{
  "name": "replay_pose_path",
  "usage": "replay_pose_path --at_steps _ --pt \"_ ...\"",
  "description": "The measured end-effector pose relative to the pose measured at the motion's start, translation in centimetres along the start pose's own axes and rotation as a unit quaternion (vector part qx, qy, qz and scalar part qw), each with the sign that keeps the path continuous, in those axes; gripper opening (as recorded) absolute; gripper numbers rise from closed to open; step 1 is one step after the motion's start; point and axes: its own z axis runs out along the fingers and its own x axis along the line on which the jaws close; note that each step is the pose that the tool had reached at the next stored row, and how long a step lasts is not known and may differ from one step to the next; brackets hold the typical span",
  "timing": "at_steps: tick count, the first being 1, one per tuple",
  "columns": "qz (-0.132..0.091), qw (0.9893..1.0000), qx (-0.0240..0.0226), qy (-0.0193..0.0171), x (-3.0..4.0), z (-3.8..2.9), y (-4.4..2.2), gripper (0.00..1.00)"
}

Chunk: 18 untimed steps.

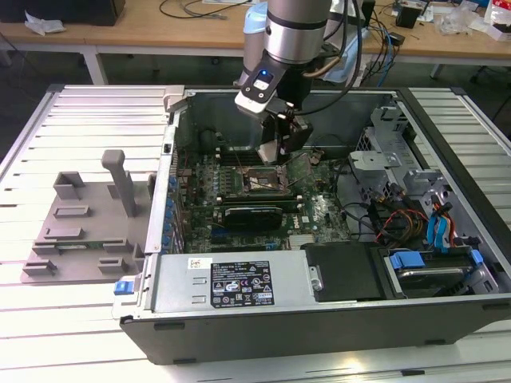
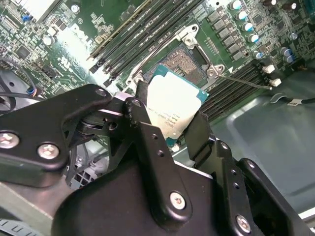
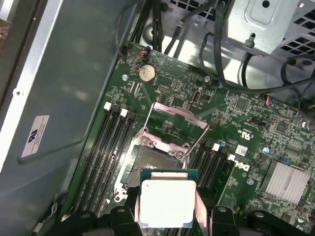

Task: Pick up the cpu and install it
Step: 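Place the cpu into insertion slot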

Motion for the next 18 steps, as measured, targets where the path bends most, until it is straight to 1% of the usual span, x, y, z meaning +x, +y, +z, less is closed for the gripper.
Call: replay_pose_path --at_steps 2,5,7,10,13,14,15,16,18 --pt "0.01 1.0 -0.0001 0.0003 0.0 0.01 0.0 0.54" --pt "0.029 0.9996 -0.0002 0.0008 0.0 0.03 0.0 0.54" --pt "0.041 0.9992 -0.0003 0.001 0.0 0.05 0.0 0.54" --pt "0.059 0.9982 -0.0004 0.0015 0.0 0.07 0.0 0.54" --pt "0.072 0.9974 -0.0005 0.0019 0.0 0.09 0.0 0.54" --pt "0.077 0.997 -0.0006 0.002 0.0 0.09 0.0 0.54" --pt "0.087 0.9962 -0.0006 0.0022 0.0 0.1 0.0 0.54" --pt "0.092 0.9957 -0.0007 0.0024 0.0 0.11 0.0 0.54" --pt "0.108 0.9942 -0.0008 0.0028 0.0 0.13 0.0 0.54"
